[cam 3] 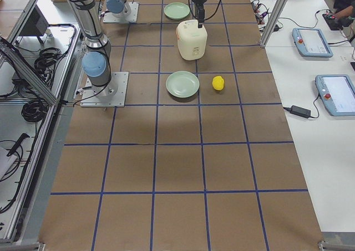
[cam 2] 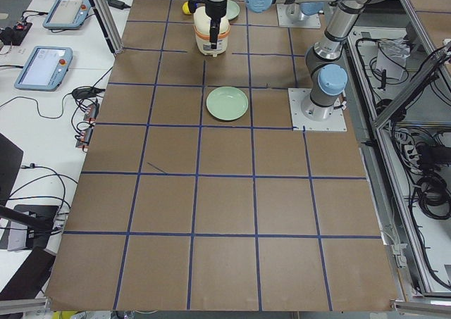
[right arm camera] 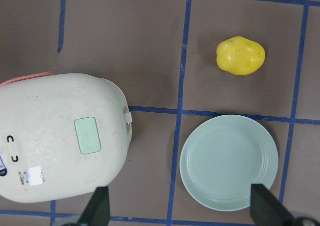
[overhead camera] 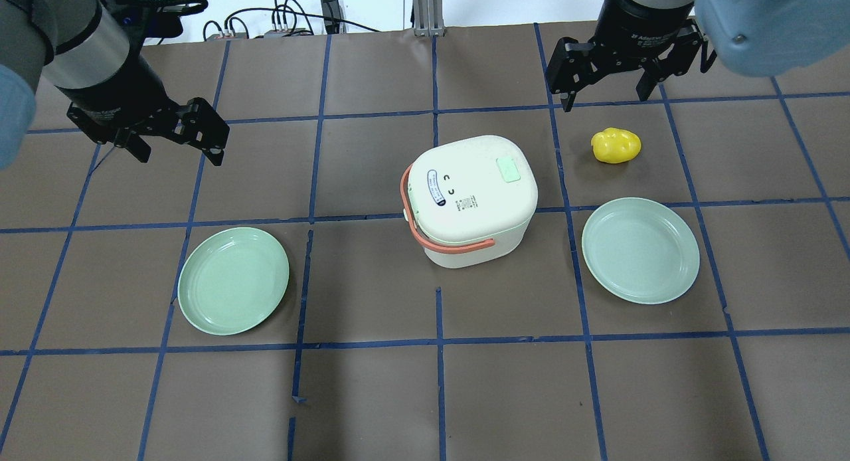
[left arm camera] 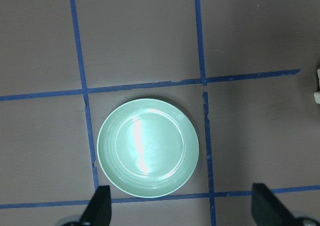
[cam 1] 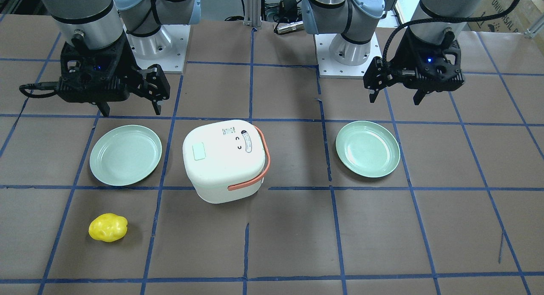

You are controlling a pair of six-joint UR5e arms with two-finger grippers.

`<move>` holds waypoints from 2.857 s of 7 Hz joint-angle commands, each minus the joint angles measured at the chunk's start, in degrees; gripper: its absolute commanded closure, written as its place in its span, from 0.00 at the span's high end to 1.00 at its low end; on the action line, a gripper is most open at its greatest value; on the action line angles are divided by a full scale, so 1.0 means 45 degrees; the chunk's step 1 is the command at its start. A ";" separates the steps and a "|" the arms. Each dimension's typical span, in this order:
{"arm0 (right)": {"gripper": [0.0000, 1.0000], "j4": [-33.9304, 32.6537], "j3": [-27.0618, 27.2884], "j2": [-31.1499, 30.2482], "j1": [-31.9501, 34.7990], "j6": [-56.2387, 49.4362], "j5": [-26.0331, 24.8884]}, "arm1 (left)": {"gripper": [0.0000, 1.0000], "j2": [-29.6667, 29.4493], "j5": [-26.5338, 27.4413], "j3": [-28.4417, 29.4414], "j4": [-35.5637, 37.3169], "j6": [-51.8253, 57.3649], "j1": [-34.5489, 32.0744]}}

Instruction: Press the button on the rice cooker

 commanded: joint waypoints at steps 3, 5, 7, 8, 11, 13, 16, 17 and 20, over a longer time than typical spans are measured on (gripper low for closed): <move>1.00 -0.0040 0.0124 -0.0020 0.0020 -0.0015 0.0022 | 1.00 0.0000 0.0000 0.0000 0.0000 0.0000 0.0000; 1.00 -0.0040 0.0124 -0.0020 0.0039 -0.0015 0.0022 | 1.00 0.0000 0.0000 0.0000 0.0000 0.0000 0.0000; 1.00 -0.0060 0.0086 0.0000 0.0059 0.0062 0.0041 | 1.00 0.0000 0.0000 0.0000 0.0000 0.0000 0.0000; 0.97 -0.0079 0.0124 0.0116 0.0156 0.0798 0.0796 | 1.00 0.0000 0.0000 0.0000 0.0000 0.0000 0.0000; 0.35 -0.0466 0.0980 0.0642 0.0409 0.1196 0.1642 | 1.00 0.0000 0.0000 0.0000 0.0000 0.0000 0.0000; 0.19 -0.1541 0.1393 0.1112 0.1091 0.1157 0.1585 | 1.00 0.0000 0.0000 0.0000 0.0000 0.0000 0.0000; 0.15 -0.2303 0.1433 0.1561 0.1094 0.0805 0.1585 | 1.00 0.0000 0.0000 0.0000 0.0000 0.0000 0.0000; 0.15 -0.2306 0.1452 0.1601 0.1094 0.0786 0.1585 | 1.00 0.0000 0.0000 0.0000 0.0000 0.0000 0.0000; 0.15 -0.2325 0.1414 0.1835 0.1114 0.0436 0.1624 | 1.00 0.0000 0.0000 0.0000 0.0000 0.0000 0.0000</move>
